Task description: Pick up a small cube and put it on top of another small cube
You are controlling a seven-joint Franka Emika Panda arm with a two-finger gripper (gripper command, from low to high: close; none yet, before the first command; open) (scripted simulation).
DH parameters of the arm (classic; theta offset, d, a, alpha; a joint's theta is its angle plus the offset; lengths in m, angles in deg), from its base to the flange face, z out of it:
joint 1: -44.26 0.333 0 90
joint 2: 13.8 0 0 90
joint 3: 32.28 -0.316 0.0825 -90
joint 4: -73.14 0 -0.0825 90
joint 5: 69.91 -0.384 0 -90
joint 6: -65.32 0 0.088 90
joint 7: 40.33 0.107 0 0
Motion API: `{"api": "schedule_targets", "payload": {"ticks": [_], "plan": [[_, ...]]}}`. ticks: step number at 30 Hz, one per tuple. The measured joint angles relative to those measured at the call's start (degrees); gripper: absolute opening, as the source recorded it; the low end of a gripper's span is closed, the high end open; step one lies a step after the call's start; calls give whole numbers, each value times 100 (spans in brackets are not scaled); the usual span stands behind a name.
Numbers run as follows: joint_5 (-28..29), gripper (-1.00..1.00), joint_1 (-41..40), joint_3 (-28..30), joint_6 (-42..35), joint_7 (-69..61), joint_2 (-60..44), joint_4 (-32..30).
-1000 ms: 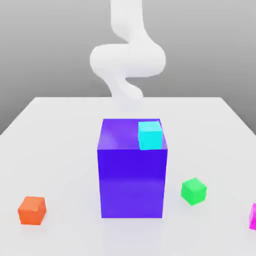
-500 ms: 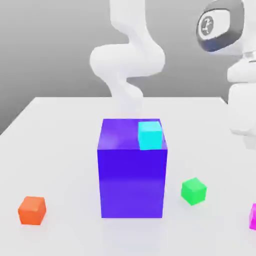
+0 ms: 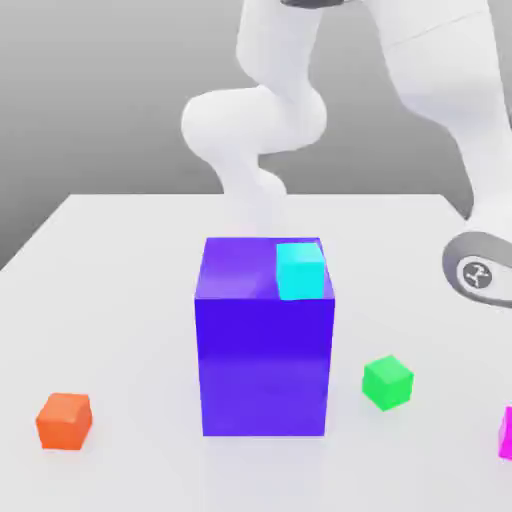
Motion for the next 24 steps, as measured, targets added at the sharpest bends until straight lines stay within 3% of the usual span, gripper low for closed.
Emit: {"api": "schedule_targets", "payload": {"ticks": [5, 10, 18, 24], "plan": [[14, -100, 10, 9, 15, 9, -26, 5], [-386, -100, -294, -362, -576, -406, 841, -272], [-184, -100, -747, -434, -604, -2045, 2101, -1495], [-951, -100, -979, -464, -478, -3990, 3118, -2481]]}}
